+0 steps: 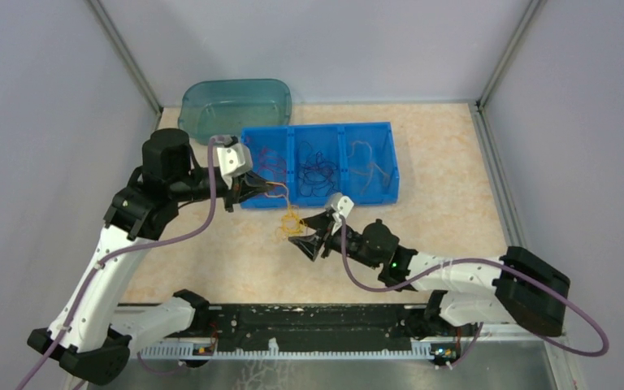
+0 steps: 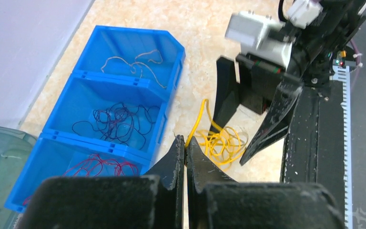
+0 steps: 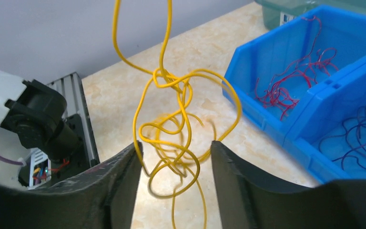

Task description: Untangle the cables

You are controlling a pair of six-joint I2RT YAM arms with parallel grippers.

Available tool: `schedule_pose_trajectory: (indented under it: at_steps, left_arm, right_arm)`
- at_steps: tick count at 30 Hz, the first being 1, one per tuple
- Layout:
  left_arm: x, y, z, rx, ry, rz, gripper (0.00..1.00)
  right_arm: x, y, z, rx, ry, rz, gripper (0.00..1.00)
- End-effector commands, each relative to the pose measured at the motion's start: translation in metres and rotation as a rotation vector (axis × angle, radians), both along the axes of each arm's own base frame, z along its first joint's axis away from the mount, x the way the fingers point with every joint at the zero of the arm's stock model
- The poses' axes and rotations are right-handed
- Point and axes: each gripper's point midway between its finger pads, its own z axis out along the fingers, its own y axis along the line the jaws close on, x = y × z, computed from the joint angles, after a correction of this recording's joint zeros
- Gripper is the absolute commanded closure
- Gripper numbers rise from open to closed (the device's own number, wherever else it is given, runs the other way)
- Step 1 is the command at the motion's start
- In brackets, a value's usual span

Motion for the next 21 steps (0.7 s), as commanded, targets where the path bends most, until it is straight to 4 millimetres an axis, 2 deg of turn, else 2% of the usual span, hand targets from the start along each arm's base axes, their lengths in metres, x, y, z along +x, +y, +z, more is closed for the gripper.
schedule_pose_trajectory:
  at_steps: [1, 3, 6, 8, 12, 17, 21]
  left_arm:
    - [-0.005, 0.002, -0.004, 0.041, -0.025, 0.001, 1.00]
    - [-0.008, 0.001, -0.011, 0.043, -0.002, -0.008, 1.00]
    - [-0.011, 0.000, -0.019, 0.043, 0.030, -0.012, 1.00]
    - [-0.014, -0.001, -0.021, 0.042, 0.040, -0.022, 1.00]
    - [-0.015, -0.002, -0.021, 0.043, 0.042, -0.026, 1.00]
    - [-0.024, -0.002, -0.022, 0.058, 0.025, -0.077, 1.00]
    - [-0.036, -0.001, -0.023, 0.068, 0.004, -0.139, 1.00]
  right_arm:
    - [0.001, -0.009, 0.051, 0.094, -0.049, -0.036, 0.41]
    - [0.002, -0.010, 0.069, 0.129, -0.060, -0.046, 0.38]
    - [0.003, -0.010, 0.091, 0.168, -0.075, -0.047, 0.23]
    - [0.005, -0.008, 0.103, 0.186, -0.087, -0.053, 0.18]
    - [0.007, -0.002, 0.121, 0.212, -0.104, -0.049, 0.18]
    - [0.007, -0.001, 0.135, 0.238, -0.099, -0.014, 0.26]
    - [-0.009, -0.002, 0.141, 0.277, -0.035, 0.206, 0.28]
